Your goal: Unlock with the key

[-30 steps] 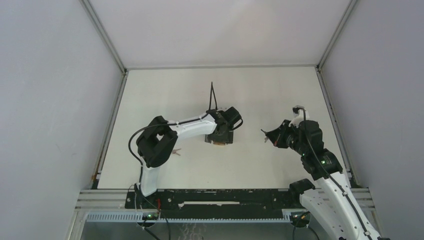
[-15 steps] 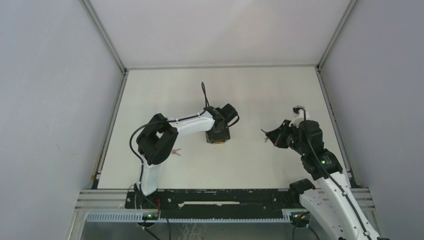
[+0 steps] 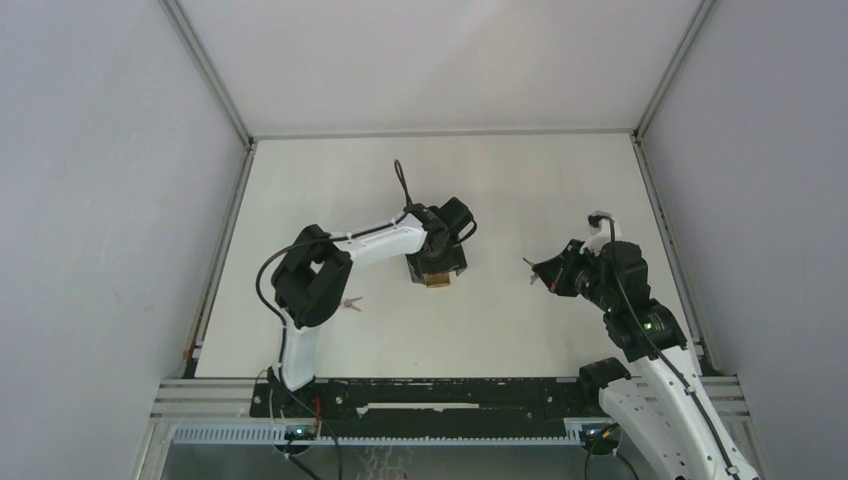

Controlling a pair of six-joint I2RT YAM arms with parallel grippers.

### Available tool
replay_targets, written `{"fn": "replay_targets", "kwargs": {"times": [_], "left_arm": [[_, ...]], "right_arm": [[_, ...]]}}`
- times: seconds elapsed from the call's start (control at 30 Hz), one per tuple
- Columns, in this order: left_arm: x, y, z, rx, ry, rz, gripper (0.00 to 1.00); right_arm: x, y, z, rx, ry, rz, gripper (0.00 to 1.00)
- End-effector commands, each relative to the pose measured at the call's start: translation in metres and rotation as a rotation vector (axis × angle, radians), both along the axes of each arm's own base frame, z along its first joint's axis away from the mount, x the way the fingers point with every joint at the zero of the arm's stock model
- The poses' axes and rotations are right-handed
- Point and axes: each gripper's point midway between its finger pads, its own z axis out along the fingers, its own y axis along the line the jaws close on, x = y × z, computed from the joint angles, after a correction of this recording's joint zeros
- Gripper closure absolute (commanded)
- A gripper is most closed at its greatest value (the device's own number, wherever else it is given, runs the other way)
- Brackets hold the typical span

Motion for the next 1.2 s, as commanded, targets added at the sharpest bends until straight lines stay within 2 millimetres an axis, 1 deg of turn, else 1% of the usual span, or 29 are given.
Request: {"fn": "replay_targets", "kwargs": {"times": [0.0, 0.13, 0.23, 0.43, 0.53, 0.77, 1.03, 1.17], "left_arm": [[0.018, 0.000, 0.022, -0.011, -0.019, -0.064, 0.18], [0.019, 0.016, 0.019, 0.018, 0.024, -0.083, 0.20], [0.019, 0.023, 0.016, 0.031, 0.055, -0.091, 0.20], [0.017, 0.014, 0.016, 0.010, 0.099, -0.132, 0.22], [0.020, 0.010, 0.018, 0.008, 0.106, -0.139, 0.22], [0.023, 0.007, 0.018, 0.007, 0.113, -0.149, 0.22], [0.019, 0.007, 0.011, 0.033, 0.142, -0.137, 0.22], [0.017, 0.002, 0.006, 0.042, 0.157, -0.151, 0.22]], "right_arm": [[0.002, -0.001, 0.007, 0.000, -0.034, 0.009, 1.00], [0.003, -0.001, 0.008, 0.002, -0.034, 0.008, 1.00], [0.004, 0.000, 0.008, 0.006, -0.032, 0.006, 1.00], [0.006, 0.000, 0.008, 0.009, -0.028, 0.002, 1.00], [0.006, 0.000, 0.008, 0.008, -0.031, 0.000, 1.00], [0.004, -0.004, 0.004, -0.008, -0.028, -0.008, 1.00], [0.006, -0.004, 0.003, -0.002, -0.032, -0.012, 1.00], [0.007, -0.003, 0.003, 0.005, -0.030, -0.010, 1.00]]}}
